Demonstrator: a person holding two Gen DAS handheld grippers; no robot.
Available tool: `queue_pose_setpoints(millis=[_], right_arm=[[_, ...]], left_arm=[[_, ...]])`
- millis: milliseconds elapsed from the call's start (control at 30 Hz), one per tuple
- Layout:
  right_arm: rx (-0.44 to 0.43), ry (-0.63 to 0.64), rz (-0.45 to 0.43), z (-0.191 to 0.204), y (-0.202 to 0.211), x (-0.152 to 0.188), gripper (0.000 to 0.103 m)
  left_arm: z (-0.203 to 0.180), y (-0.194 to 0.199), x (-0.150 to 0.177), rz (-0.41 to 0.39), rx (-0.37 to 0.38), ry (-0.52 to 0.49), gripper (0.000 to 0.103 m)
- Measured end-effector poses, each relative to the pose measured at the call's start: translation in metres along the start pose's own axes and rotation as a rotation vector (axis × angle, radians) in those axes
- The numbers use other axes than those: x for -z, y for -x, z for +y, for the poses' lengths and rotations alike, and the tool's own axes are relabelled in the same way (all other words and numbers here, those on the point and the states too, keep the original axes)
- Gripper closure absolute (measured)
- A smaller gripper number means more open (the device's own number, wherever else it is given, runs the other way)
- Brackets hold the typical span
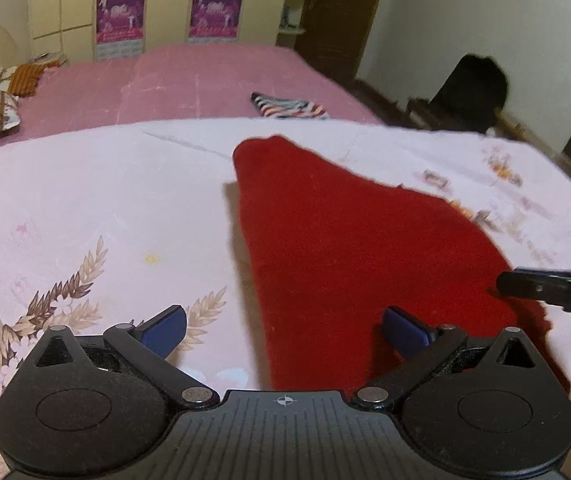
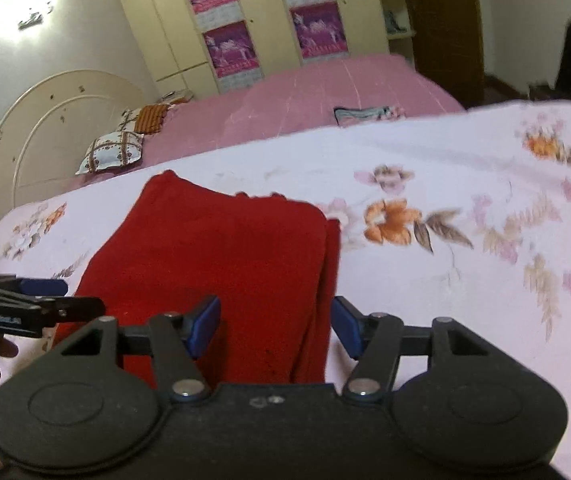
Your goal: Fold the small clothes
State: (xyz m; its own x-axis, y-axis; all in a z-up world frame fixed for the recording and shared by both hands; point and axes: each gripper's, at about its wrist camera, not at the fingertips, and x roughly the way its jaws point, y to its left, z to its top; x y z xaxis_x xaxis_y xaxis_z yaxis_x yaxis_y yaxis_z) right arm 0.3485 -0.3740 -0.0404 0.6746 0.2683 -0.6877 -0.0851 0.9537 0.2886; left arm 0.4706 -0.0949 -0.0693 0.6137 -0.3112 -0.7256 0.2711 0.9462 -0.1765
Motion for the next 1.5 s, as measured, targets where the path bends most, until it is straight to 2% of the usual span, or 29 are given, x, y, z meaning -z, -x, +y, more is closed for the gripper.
queue_pose_setpoints(millis=[67,100,133,233,333,400,633,733,800,867,900,1000,1100,1133,1200,1267,1500], right_arm=[[-0.028,-0.084,0.017,-0.015,0.001,0.0,0.044],[-0.056,-0.141,0.038,-0.024,-0.001,0.0,0.044],[-0.104,-0.21,0.06,-0.034,-0.003,0.0,0.043],[-0.231,-0.385,0.107,-0.061,-0.009,0.004,0.038],[-0.269,-0.413,0.152,-0.072,-0.016,0.008,0.036],[-0.298,-0.415,0.198,-0.076,-0.022,0.012,0.036],[-0.43,-0.328,0.191,-0.067,-0.044,0.009,0.034],[-0.466,-0.291,0.199,-0.054,-0.057,0.002,0.034],[-0.48,-0.28,0.2,-0.05,-0.061,0.0,0.034],[-0.481,-0.272,0.212,-0.052,-0.058,-0.001,0.039],[-0.481,-0.281,0.217,-0.057,-0.057,-0.001,0.046],[-0.494,-0.325,0.218,-0.07,-0.054,0.005,0.053],[-0.441,-0.272,0.196,-0.046,-0.057,0.0,0.052],[-0.397,-0.219,0.18,-0.033,-0.056,-0.002,0.055],[-0.311,-0.106,0.151,-0.008,-0.051,-0.006,0.059],[-0.259,-0.039,0.122,0.011,-0.043,-0.007,0.061],[-0.251,0.007,0.079,0.05,-0.014,-0.014,0.064]], left_arm=[[0.01,-0.001,0.001,0.009,0.074,0.049,0.0],[0.02,-0.004,0.002,0.029,0.154,0.115,0.0],[0.03,-0.008,0.004,0.047,0.213,0.172,0.0],[0.051,-0.019,0.009,0.102,0.314,0.276,0.0],[0.063,-0.03,0.017,0.15,0.404,0.341,0.0],[0.065,-0.033,0.02,0.148,0.431,0.336,0.001],[0.058,-0.045,0.011,0.15,0.456,0.274,0.003],[0.048,-0.052,0.001,0.146,0.449,0.236,0.007],[0.044,-0.053,-0.002,0.15,0.442,0.211,0.015],[0.047,-0.051,-0.003,0.159,0.452,0.207,0.024],[0.052,-0.049,-0.001,0.165,0.463,0.207,0.027],[0.054,-0.053,0.0,0.157,0.472,0.22,0.027],[0.034,-0.053,-0.004,0.141,0.411,0.148,0.028],[0.029,-0.051,-0.006,0.133,0.387,0.119,0.033],[0.025,-0.047,-0.009,0.115,0.365,0.099,0.049],[0.028,-0.037,-0.01,0.094,0.366,0.104,0.056],[0.046,0.014,-0.018,0.031,0.381,0.086,0.058]])
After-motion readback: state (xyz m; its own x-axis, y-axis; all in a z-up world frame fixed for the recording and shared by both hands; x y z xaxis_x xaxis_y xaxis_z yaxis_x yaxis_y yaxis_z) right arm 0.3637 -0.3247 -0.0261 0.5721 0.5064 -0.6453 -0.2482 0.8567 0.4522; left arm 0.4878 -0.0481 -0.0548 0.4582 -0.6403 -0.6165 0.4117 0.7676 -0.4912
